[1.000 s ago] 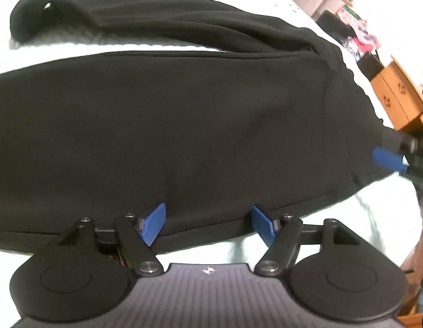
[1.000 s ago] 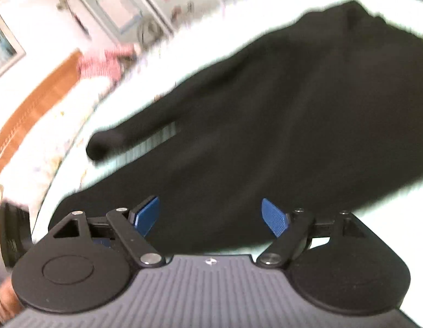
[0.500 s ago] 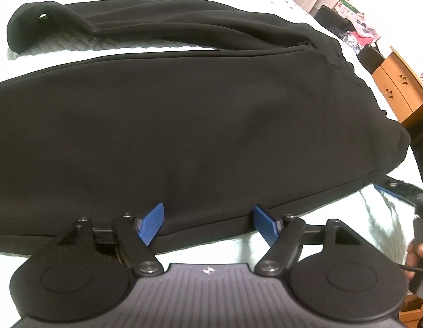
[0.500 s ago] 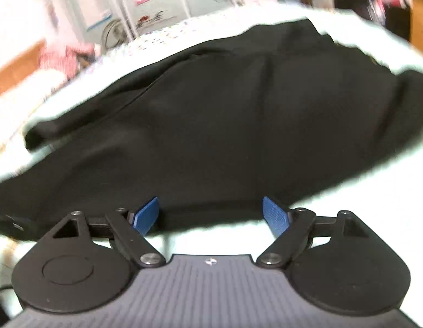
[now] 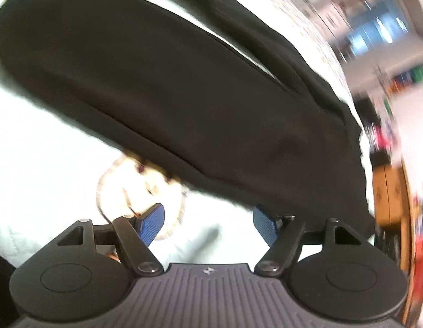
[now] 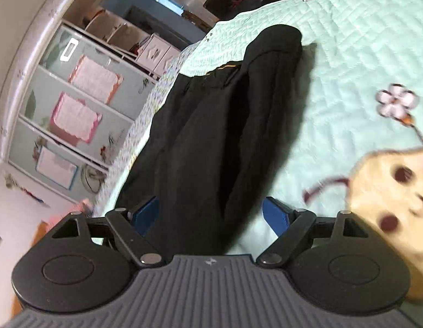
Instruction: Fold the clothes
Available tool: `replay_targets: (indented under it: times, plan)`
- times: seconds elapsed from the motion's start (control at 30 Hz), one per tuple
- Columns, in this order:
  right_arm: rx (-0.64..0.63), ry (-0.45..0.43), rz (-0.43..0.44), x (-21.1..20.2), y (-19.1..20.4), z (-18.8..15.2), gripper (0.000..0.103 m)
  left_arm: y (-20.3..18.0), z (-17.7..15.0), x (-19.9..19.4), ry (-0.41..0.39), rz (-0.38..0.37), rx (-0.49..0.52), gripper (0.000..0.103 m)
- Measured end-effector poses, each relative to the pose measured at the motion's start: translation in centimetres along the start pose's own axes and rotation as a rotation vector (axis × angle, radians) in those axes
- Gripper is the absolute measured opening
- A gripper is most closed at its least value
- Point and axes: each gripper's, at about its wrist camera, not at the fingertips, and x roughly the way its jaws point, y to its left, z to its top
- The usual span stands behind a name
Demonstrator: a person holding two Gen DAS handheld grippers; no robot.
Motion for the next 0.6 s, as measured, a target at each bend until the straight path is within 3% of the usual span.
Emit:
replay_targets:
  times: [0.13, 0.23, 0.37, 0.4, 0.47, 0.53, 0.57, 0.6]
  plan:
    - [0.001, -0.027, 0.018, 2.4, 0.2, 0.1, 0.089, 1.6, 1.0, 0.4, -0.056, -0.016, -0.116, 0.074]
    - [-0.027, -0.050, 0.008, 1.6, 0.2, -0.3, 0.089, 1.6, 1.6, 0.6, -0.094, -0.013, -0.131, 0.074]
    - [-0.119, -0.007, -0.021, 1.4, 0.8, -0.2, 0.086, 1.3, 3.0, 1.1, -0.132, -0.006, -0.142, 0.073]
    - [-0.123, 0.000, -0.024, 1.5, 0.8, -0.1, 0.081, 1.2, 3.2, 1.2, -0.139, -0.006, -0.145, 0.072]
    - [-0.115, 0.019, -0.047, 1.2, 0.3, 0.1, 0.045, 1.2, 3.7, 1.4, -0.153, -0.002, -0.155, 0.068]
    - [-0.102, 0.033, -0.074, 1.0, -0.3, 0.3, 0.029, 1.1, 3.9, 1.5, -0.162, 0.010, -0.157, 0.059]
    - [-0.099, 0.034, -0.073, 0.9, -0.5, 0.3, 0.027, 0.9, 3.9, 1.4, -0.164, 0.026, -0.139, 0.054]
    - [-0.096, 0.035, -0.073, 0.7, -0.6, 0.3, 0.025, 0.7, 4.0, 1.4, -0.165, 0.056, -0.102, 0.036]
